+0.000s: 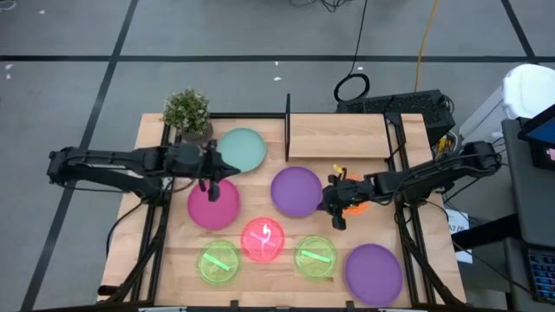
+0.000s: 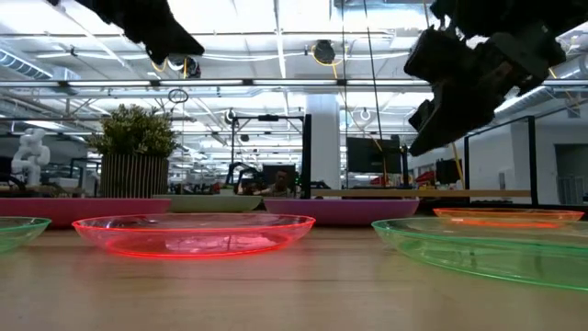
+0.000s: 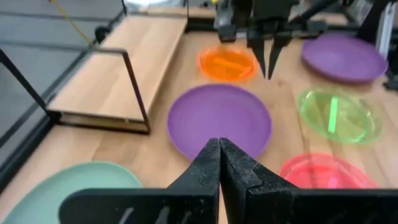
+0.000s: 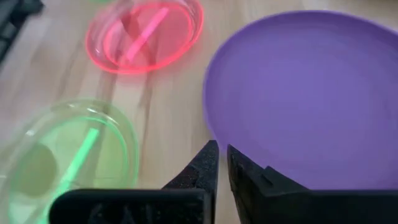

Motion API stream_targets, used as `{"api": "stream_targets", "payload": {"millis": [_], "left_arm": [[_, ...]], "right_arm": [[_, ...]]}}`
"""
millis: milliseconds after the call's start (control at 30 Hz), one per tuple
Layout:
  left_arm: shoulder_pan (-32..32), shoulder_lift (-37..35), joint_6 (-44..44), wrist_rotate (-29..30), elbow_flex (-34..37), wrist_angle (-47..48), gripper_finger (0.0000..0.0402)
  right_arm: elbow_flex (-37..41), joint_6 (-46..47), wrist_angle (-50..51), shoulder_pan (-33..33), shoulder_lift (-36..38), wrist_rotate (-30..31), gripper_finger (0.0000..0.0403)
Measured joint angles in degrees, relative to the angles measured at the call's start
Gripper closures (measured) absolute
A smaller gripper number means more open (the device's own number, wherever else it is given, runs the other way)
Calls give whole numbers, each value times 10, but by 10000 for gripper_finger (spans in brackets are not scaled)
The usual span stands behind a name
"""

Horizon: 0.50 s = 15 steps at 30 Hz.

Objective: Place and stack plates onto a shelf
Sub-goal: Put the top big violet plate on the shelf

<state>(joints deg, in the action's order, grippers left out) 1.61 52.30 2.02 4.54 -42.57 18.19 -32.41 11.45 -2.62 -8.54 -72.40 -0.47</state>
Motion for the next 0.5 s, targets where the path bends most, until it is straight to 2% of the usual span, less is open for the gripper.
{"api": "stream_targets", "payload": {"millis": [267,500], "left_arm": [[-10,62,0,0,1,-24,400],[-22,86,-1,-2,1,-31,400]], "right_arm": [[-17,-102,10,-2,-66,-12,332],[-17,-178,-2,-2,-111,21,298]]}}
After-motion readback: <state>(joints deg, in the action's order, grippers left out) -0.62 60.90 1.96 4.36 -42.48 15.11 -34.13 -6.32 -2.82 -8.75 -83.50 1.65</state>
